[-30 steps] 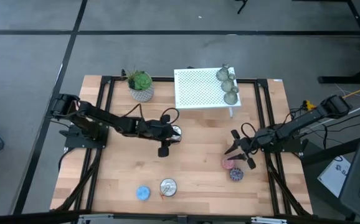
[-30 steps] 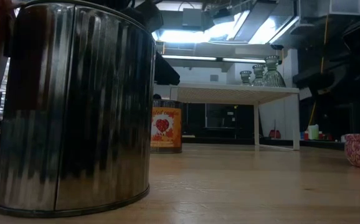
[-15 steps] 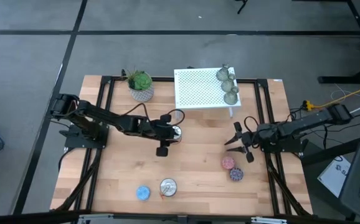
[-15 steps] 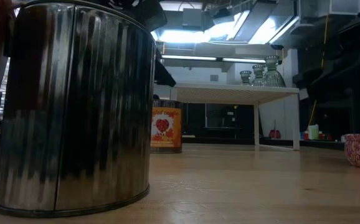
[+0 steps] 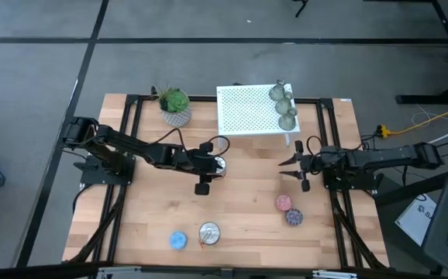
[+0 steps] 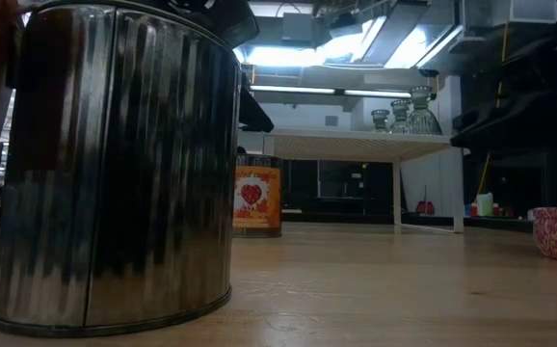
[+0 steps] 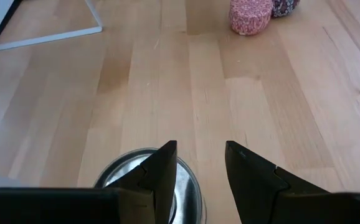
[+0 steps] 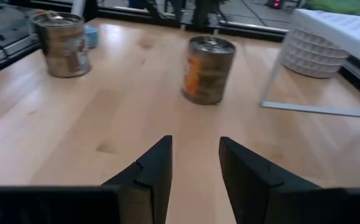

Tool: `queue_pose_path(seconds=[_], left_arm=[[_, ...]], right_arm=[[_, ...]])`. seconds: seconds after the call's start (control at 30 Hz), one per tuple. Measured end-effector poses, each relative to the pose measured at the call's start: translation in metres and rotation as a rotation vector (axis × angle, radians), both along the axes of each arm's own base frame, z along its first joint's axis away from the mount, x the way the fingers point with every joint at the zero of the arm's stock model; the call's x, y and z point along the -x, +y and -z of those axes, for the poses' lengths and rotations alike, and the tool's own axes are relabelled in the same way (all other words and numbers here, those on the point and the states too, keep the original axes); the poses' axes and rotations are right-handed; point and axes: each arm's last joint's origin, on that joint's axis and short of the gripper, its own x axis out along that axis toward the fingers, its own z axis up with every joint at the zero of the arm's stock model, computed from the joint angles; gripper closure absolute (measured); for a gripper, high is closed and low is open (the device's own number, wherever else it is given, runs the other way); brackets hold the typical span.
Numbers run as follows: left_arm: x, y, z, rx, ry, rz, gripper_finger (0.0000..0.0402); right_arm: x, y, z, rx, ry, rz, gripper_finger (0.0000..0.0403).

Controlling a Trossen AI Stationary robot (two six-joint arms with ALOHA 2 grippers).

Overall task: Pick & Place candle stick holders
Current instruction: Put the top silver scented candle on the shelf

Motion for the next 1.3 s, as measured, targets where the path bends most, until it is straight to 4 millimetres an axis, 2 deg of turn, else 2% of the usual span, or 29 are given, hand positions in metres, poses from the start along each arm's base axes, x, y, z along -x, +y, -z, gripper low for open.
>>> queue_pose_path(seconds=[0.37,0.63,0.83,1.0,1.3], left_arm=[[0.001,0.003,0.001,-0.008,0.02,-0.009,0.027],[0.005,0.013,-0.001,-0.008,0.043,-0.033,0.027],[0.005,0.015,-0.002,-0.009,0.042,-0.039,0.027],[0.006,0.015,-0.001,-0.009,0.05,-0.038,0.027],[0.008,0.013,0.001,0.006,0.083,-0.013,0.027]], right_arm=[[0.006,-0.01,0.001,0.007,0.014,0.086,0.0268],[0.01,-0.015,-0.015,0.057,0.034,0.241,0.0268],[0.011,-0.015,-0.013,0.052,0.056,0.239,0.0268],[0.011,-0.013,-0.013,0.013,0.048,0.159,0.0268],[0.011,-0.012,-0.008,-0.03,0.074,0.16,0.0268]])
